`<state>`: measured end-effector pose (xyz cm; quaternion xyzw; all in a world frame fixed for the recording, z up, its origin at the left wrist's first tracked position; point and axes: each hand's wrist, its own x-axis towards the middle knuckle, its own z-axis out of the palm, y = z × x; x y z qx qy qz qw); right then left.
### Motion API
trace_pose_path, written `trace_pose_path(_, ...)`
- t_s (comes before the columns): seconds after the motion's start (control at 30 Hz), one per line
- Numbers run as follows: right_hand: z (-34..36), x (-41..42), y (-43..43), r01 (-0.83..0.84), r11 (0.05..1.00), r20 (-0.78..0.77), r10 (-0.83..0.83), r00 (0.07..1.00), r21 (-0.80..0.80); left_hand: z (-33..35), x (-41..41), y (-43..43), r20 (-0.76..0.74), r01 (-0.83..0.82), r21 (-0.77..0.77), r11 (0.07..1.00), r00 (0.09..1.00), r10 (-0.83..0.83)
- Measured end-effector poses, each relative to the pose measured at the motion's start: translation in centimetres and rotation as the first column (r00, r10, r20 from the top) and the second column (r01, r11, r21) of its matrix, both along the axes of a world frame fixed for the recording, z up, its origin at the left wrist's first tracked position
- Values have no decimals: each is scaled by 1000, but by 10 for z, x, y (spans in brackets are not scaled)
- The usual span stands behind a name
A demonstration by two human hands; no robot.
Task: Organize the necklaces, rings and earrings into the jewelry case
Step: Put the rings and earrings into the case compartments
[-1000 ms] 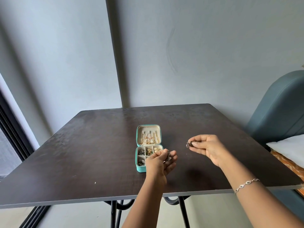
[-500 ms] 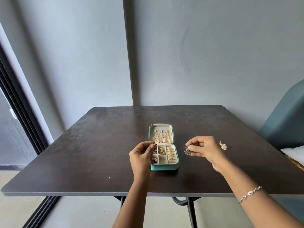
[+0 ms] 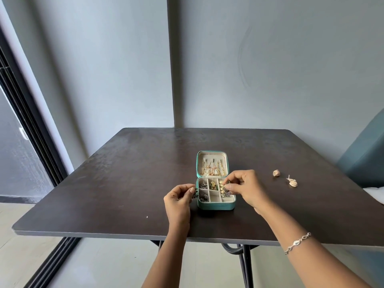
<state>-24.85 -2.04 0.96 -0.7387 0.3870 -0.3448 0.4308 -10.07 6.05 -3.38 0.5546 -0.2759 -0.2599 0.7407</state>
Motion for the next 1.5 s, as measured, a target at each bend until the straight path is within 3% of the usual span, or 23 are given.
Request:
trace_pose_path(0.13,-5,7,-2,13,995,-77,-20,997,-96,-1,1,1,15,25,-31,999,1000,-24)
trace_pose_path(0.57,-11,19,-2,67,983,-157,-95,983,-173,-3,2,2,4,45,-57,997,999,-45)
trace_pose_path(1.27,-7,21,3,45,980,-238,-91,967,-195,-7,6,-1,-17,52,-65,997,998,-53)
trace_pose_path(1.5,-8,27,1,28,974,-344,-106,933,-224,-7,7,-1,-9,64,-70,996,998,-65)
